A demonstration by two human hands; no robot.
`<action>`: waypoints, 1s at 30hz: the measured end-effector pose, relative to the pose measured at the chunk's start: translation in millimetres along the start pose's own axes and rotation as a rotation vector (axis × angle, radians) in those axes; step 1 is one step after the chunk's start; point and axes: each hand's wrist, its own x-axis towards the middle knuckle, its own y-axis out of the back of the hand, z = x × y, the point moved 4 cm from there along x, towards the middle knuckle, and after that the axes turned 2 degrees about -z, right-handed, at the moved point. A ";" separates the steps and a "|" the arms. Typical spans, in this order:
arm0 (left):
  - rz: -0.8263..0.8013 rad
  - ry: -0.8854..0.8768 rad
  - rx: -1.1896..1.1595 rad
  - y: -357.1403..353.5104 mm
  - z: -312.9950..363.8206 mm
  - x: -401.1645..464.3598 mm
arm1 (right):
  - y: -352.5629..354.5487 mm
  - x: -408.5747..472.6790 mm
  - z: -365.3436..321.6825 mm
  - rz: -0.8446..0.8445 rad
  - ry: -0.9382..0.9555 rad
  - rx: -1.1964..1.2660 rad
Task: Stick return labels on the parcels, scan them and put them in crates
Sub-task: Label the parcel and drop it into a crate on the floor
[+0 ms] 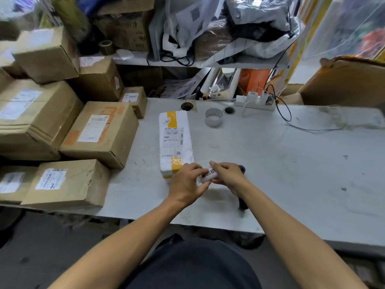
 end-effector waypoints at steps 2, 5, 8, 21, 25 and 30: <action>-0.019 0.041 -0.052 -2.6 -0.4 3.0 | 2.7 -1.9 -0.1 0.002 -0.004 0.011; -0.053 0.099 -0.167 -6.7 -0.7 5.0 | 7.2 -6.7 -0.5 -0.060 0.014 0.066; -0.068 0.136 -0.238 -5.9 1.7 7.4 | 10.5 -13.1 -2.3 -0.093 0.067 0.127; -0.093 0.405 -0.377 -1.3 -3.8 14.4 | 13.5 -11.1 -4.1 -0.018 0.113 -0.013; 0.017 0.521 -0.388 13.6 -19.1 15.4 | 19.4 -15.0 0.8 0.031 0.188 -0.187; 0.096 0.636 -0.689 25.1 -32.4 13.9 | 22.1 -15.9 21.5 0.106 0.284 -0.714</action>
